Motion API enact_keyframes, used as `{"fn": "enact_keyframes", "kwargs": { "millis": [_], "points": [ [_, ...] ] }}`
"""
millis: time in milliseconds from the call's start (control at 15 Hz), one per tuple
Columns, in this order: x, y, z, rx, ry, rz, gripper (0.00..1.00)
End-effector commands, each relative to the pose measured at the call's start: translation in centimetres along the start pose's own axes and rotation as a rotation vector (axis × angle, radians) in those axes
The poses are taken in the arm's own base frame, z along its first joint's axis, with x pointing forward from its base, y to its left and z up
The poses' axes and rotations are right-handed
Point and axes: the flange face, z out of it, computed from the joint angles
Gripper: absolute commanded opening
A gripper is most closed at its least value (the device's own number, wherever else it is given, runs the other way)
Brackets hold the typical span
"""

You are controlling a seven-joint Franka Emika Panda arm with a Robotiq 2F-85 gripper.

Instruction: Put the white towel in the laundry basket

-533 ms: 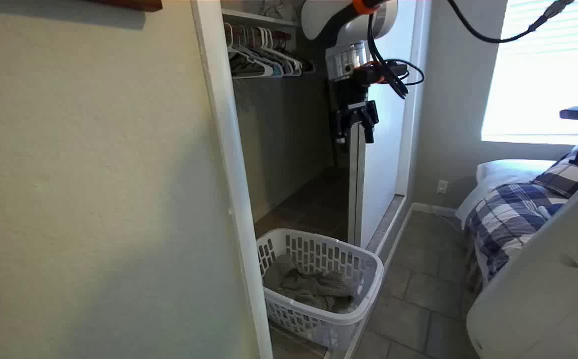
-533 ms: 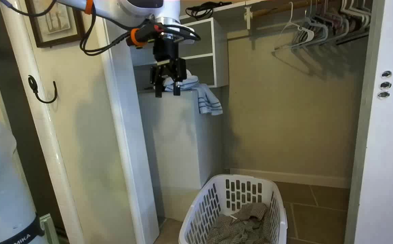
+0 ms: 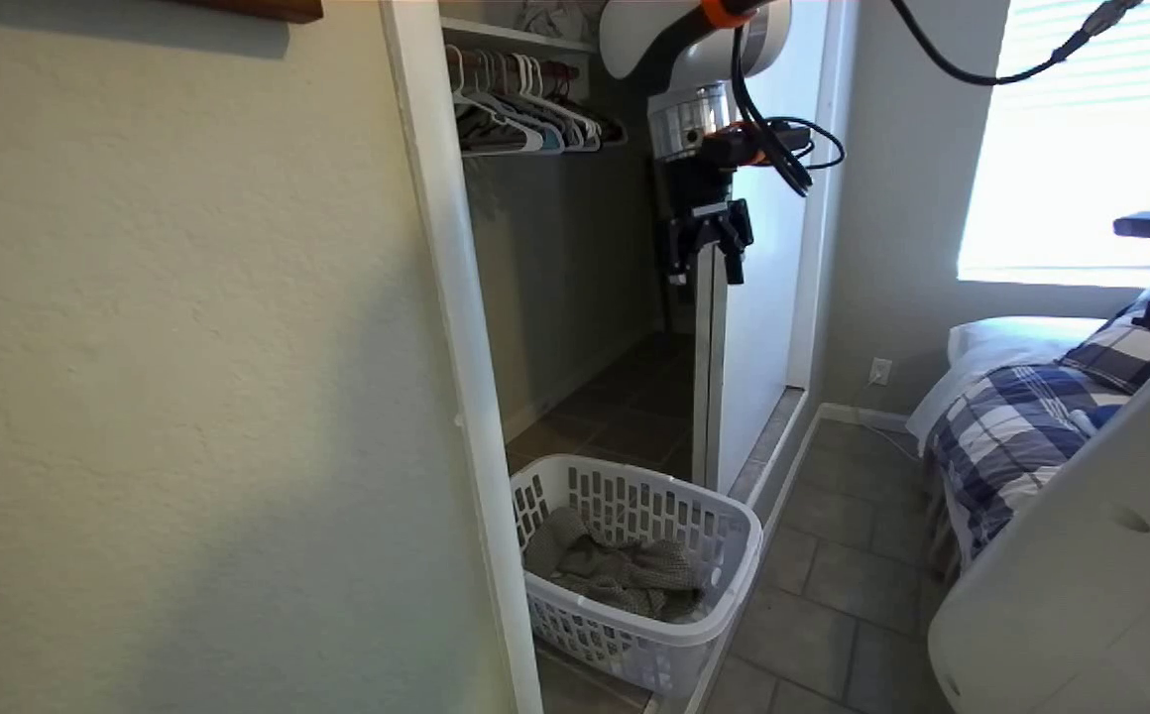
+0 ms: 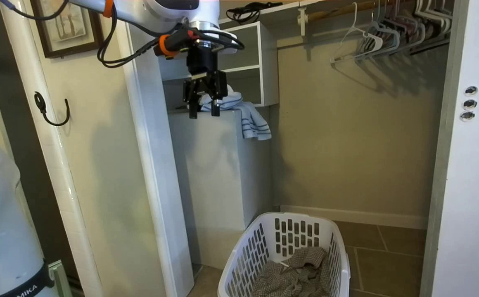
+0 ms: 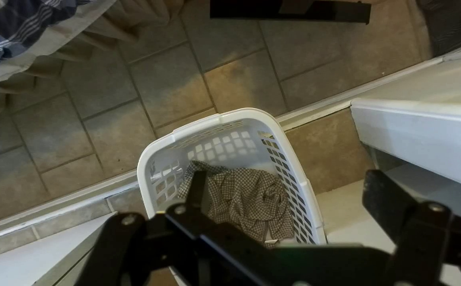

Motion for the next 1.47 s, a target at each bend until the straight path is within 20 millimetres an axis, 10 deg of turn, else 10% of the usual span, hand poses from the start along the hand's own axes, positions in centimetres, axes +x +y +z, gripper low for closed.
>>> {"fn": "enact_keyframes", "kwargs": {
  "millis": [0, 800, 1400],
  "points": [
    [0.0, 0.0, -0.1, 0.000, -0.001, 0.000, 1.00],
    [8.3, -0.3, -4.1, 0.149, 0.456, 0.061, 1.00],
    [17.8, -5.6, -8.0, 0.429, 0.684, -0.198, 1.00]
  ]
}}
